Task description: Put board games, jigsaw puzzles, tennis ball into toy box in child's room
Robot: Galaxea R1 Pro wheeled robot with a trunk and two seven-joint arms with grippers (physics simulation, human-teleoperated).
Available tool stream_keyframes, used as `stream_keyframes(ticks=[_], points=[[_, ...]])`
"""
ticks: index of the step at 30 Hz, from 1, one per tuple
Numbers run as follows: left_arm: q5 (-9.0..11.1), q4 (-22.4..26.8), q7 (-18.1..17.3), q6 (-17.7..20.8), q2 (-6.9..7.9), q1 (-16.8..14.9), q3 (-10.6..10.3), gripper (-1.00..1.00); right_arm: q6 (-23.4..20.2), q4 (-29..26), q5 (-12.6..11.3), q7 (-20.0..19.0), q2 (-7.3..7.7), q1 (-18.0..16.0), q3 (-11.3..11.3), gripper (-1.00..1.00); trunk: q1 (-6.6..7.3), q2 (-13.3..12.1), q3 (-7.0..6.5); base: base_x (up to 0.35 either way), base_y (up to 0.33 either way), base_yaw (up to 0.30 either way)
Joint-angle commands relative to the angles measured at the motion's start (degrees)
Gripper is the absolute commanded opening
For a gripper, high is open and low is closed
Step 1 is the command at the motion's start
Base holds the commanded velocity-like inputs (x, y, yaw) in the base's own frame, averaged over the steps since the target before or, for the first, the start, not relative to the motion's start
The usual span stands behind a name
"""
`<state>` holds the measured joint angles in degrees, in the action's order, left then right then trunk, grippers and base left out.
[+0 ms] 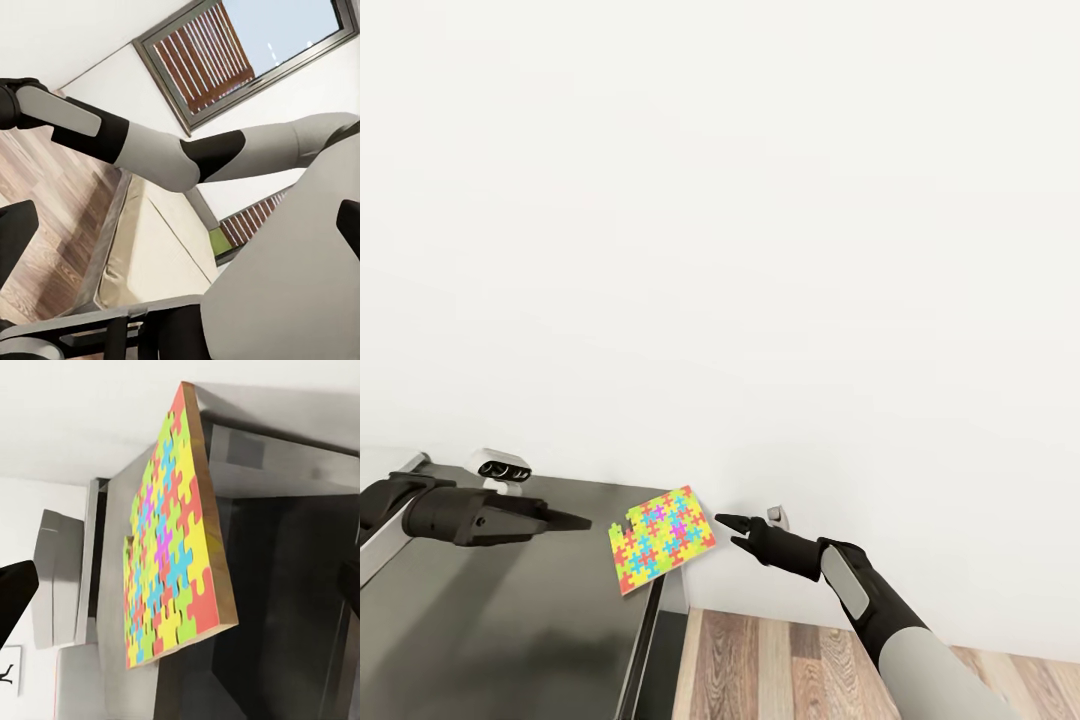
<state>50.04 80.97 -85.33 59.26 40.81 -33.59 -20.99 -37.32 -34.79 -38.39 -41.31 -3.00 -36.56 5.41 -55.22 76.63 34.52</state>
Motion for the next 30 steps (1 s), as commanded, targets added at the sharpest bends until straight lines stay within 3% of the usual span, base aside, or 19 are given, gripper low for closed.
stream_keyframes(ticks=[1, 30], points=[[0.1, 0.0, -0.2, 0.6, 0.06, -0.1, -0.2, 1.00, -0.4, 0.0, -0.4, 0.1, 0.01, 0.0, 0.0, 1.00, 0.00, 0.0, 0.05, -0.005, 0.004, 0.000], [0.1, -0.1, -0.2, 0.6, -0.03, -0.1, -0.2, 1.00, -0.6, 0.0, -0.4, 0.0, 0.01, 0.0, 0.0, 1.00, 0.00, 0.0, 0.05, 0.000, 0.019, 0.000]])
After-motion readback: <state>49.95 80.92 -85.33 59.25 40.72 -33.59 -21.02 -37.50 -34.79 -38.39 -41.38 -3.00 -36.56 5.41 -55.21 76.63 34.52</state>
